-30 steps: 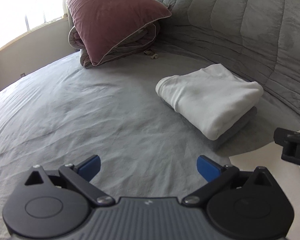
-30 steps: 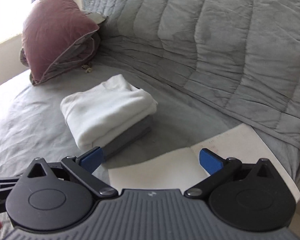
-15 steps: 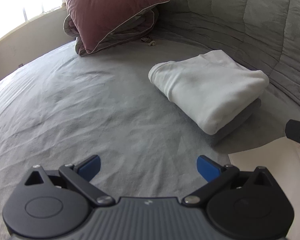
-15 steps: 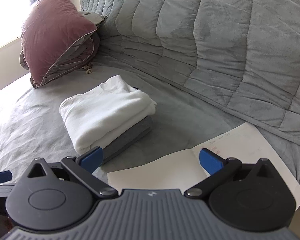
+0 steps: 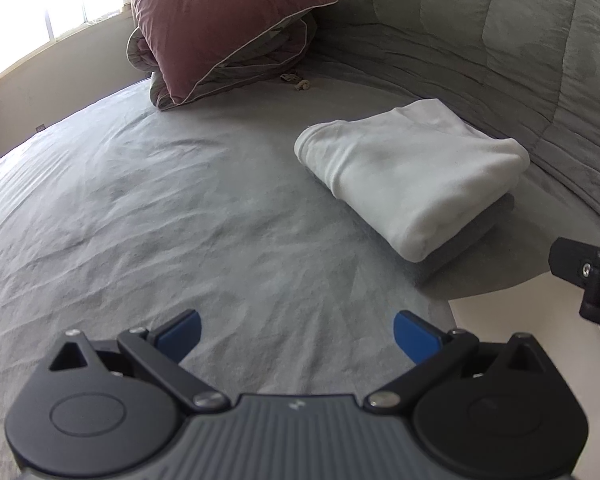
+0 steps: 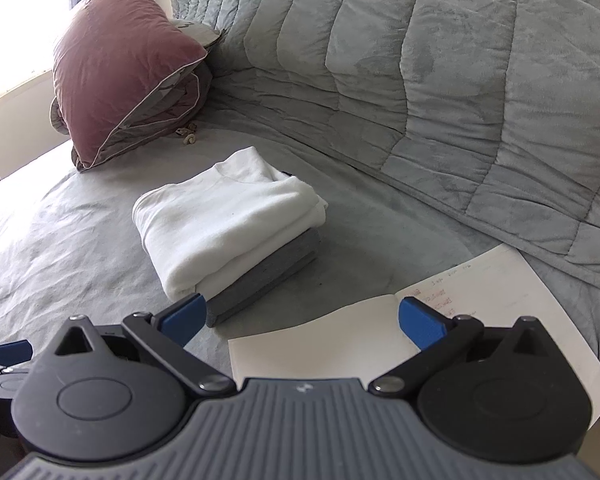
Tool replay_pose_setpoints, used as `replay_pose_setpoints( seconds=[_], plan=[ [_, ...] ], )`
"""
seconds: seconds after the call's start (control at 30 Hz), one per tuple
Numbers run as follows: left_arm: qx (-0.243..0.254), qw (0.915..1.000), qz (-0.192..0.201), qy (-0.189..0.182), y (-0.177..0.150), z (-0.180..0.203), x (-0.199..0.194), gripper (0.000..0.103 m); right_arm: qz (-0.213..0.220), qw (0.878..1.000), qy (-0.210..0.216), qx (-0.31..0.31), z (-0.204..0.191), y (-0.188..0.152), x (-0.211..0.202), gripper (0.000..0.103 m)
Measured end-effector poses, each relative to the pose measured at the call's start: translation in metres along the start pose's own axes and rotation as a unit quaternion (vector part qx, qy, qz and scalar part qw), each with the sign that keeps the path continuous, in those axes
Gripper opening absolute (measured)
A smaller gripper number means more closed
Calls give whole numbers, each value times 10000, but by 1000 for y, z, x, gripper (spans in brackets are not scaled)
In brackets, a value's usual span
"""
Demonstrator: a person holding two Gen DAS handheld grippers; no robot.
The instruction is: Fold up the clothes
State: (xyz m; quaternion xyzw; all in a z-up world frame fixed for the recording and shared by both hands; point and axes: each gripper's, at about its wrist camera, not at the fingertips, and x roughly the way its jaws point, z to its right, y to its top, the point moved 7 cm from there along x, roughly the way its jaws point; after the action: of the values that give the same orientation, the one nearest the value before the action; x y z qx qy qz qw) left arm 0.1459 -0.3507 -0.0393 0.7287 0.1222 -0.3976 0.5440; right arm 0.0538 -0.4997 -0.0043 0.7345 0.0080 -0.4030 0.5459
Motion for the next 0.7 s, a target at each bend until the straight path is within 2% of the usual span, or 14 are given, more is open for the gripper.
replay_pose_setpoints(
  seconds=[0.5, 0.7],
  plan=[
    [-90, 9999, -44, -33, -2, -1, -1, 102, -29, 10000, -20, 22, 4, -2, 0, 103],
    [-195, 9998, 39, -68, -5, -11, -18, 102, 19, 10000, -58, -39, 4, -3, -4, 103]
  ],
)
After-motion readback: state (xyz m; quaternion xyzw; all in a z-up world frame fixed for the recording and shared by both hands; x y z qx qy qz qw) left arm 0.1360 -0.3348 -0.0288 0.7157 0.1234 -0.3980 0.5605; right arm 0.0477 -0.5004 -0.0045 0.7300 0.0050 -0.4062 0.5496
